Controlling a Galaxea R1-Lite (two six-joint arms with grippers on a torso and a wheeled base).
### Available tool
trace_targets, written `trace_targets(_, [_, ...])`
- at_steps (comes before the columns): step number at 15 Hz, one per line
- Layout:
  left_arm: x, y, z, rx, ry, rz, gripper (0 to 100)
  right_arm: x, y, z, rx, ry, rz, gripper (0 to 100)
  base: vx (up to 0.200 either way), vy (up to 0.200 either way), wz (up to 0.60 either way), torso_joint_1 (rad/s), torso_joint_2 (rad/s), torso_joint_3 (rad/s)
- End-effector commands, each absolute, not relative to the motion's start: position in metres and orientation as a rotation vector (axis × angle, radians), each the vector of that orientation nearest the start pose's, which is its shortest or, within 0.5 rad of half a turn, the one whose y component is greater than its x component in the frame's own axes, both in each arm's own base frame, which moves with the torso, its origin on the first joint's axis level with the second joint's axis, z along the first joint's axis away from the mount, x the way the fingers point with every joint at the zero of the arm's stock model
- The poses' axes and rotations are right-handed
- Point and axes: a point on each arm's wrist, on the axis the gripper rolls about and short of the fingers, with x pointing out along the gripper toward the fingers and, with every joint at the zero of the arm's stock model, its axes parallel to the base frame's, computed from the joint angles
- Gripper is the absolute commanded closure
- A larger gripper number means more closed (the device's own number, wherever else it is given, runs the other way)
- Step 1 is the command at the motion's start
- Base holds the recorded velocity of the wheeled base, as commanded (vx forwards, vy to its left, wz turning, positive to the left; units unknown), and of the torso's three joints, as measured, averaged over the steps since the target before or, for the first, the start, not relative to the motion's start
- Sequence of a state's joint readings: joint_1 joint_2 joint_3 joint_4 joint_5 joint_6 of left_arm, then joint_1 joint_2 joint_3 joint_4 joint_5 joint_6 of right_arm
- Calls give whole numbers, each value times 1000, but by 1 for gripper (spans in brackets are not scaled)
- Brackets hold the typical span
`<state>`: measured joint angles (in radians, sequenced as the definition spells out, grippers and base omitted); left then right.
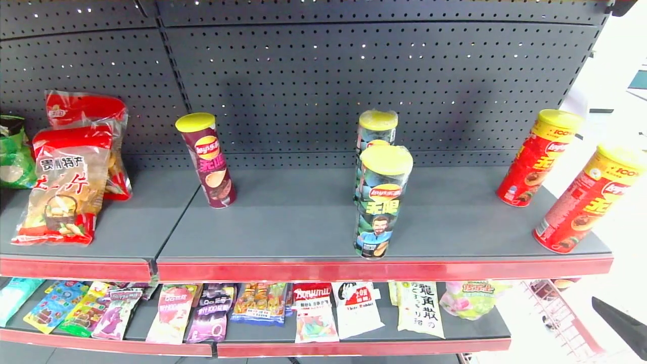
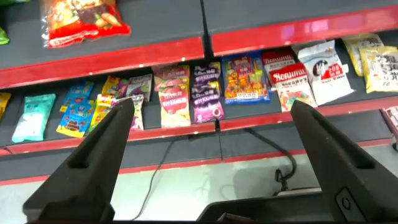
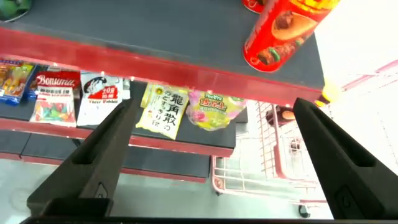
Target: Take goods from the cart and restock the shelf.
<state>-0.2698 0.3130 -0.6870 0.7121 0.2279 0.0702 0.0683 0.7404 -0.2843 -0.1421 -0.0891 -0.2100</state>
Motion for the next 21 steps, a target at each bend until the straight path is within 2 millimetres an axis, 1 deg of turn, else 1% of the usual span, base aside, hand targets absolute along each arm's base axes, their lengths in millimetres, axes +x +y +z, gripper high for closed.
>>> trace_targets(1, [-53,20,192,157,317,-53,0,64,3,161,-239,305,16,0,0,0,0,0,0,0])
trace_targets(2, [-53,20,191,158,315,-53,0,63,3,161,-245,302,20,0,0,0,0,0,0,0])
trace_targets(9, [-57,21,189,164,294,-57,0,58,2,158,-253,289,23,0,0,-200,0,10,3,2])
trace_targets(18, [-57,21,187,178,296,-61,0,57,3,152,-252,306,42,0,0,-200,0,4,2,3])
trace_targets(21, [-59,21,185,198,287,-67,0,57,3,149,-263,316,45,0,0,0,0,0,0,0])
